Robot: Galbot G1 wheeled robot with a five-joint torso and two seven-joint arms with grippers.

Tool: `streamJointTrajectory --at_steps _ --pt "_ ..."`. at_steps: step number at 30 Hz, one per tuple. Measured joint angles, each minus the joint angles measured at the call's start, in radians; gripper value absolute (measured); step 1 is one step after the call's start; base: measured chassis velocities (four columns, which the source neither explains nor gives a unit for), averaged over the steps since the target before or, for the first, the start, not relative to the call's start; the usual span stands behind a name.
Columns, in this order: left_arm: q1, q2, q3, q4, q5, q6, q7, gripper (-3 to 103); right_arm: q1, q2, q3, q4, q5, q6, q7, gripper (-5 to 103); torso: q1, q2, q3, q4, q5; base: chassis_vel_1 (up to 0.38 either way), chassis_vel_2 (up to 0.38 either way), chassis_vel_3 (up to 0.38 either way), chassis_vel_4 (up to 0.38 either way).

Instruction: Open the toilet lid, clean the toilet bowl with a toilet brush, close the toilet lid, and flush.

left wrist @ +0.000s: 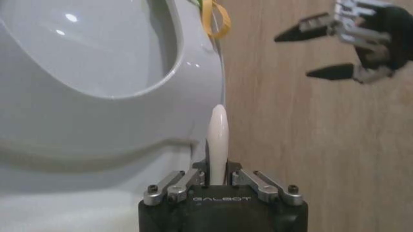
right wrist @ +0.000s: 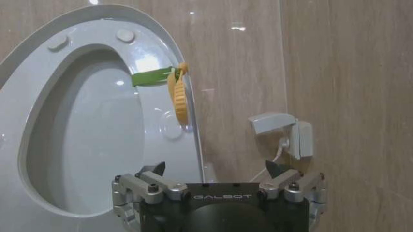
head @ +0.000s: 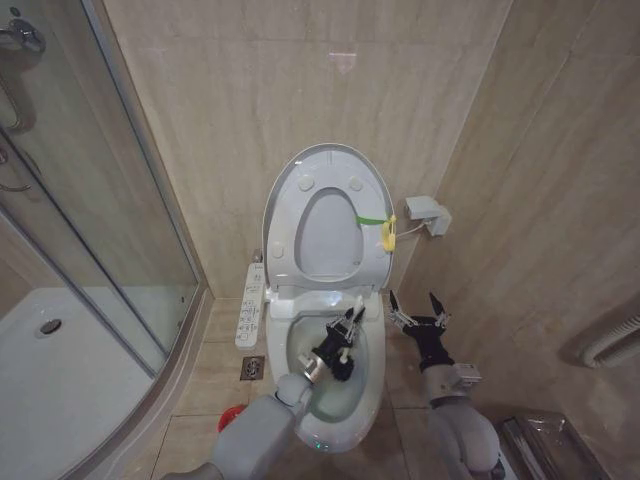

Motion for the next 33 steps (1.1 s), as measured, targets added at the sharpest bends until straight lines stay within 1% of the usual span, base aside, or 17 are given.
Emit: streamJointTrajectory --at_steps 3,5,6,8,10,13,16,18,20,23,25,28,33 --pt "0.003 0.012 0.002 0.003 0.012 0.006 0.004 19 0.0 0.0 0.0 0.0 0.0 0.0 0.0 100 0.0 0.0 0.0 0.0002 0.0 0.0 0.0 0.0 0.0" --pt "0.001 0.035 -0.014 0.004 0.034 0.009 0.003 19 0.0 0.0 0.0 0.0 0.0 0.0 0.0 100 0.0 0.0 0.0 -0.0002 0.0001 0.0 0.0 0.0 0.0" --pt "0.001 0.035 -0.014 0.004 0.034 0.009 0.003 19 0.0 0.0 0.0 0.0 0.0 0.0 0.0 100 0.0 0.0 0.0 -0.0002 0.0001 0.0 0.0 0.0 0.0" --pt "-0.002 0.05 -0.025 -0.003 0.043 0.006 -0.001 19 0.0 0.0 0.0 0.0 0.0 0.0 0.0 100 0.0 0.0 0.0 0.0004 0.0 0.0 0.0 0.0 0.0" --pt "-0.004 0.051 -0.029 -0.009 0.045 0.004 -0.001 19 0.0 0.0 0.0 0.0 0.0 0.0 0.0 100 0.0 0.0 0.0 0.0003 0.0 0.0 0.0 0.0 0.0" --pt "-0.012 0.044 -0.033 -0.02 0.03 0.0 -0.005 19 0.0 0.0 0.0 0.0 0.0 0.0 0.0 100 0.0 0.0 0.0 0.0002 0.0001 0.0 0.0 0.0 0.0" --pt "-0.016 0.023 -0.026 -0.016 0.006 0.0 -0.005 19 0.0 0.0 0.0 0.0 0.0 0.0 0.0 100 0.0 0.0 0.0 -0.0004 0.0 0.0 0.0 0.0 0.0" --pt "-0.016 0.02 -0.025 -0.015 0.004 0.001 -0.004 19 0.0 0.0 0.0 0.0 0.0 0.0 0.0 100 0.0 0.0 0.0 -0.0004 0.0 0.0 0.0 0.0 0.0" --pt "-0.005 0.005 -0.006 -0.009 -0.02 0.008 0.0 19 0.0 0.0 0.0 0.0 0.0 0.0 0.0 100 0.0 0.0 0.0 -0.0004 0.0 0.0 0.0 0.0 0.0" --pt "0.008 0.012 0.002 -0.005 -0.031 0.017 0.011 19 0.0 0.0 0.0 0.0 0.0 0.0 0.0 100 0.0 0.0 0.0 0.0 0.0 0.0 0.0 0.0 0.0" --pt "0.008 0.017 0.0 -0.003 -0.027 0.019 0.014 19 0.0 0.0 0.0 0.0 0.0 0.0 0.0 100 0.0 0.0 0.0 0.0 0.0 0.0 0.0 0.0 0.0" --pt "0.0 0.038 -0.023 0.01 0.021 0.018 0.011 19 0.0 0.0 0.0 0.0 0.0 0.0 0.0 100 0.0 0.0 0.0 -0.0001 0.0002 0.0 0.0 0.0 0.0" --pt "-0.012 0.038 -0.04 0.003 0.03 0.014 -0.005 19 0.0 0.0 0.0 0.0 0.0 0.0 0.0 100 0.0 0.0 0.0 0.0003 0.0 0.0 0.0 0.0 0.0"
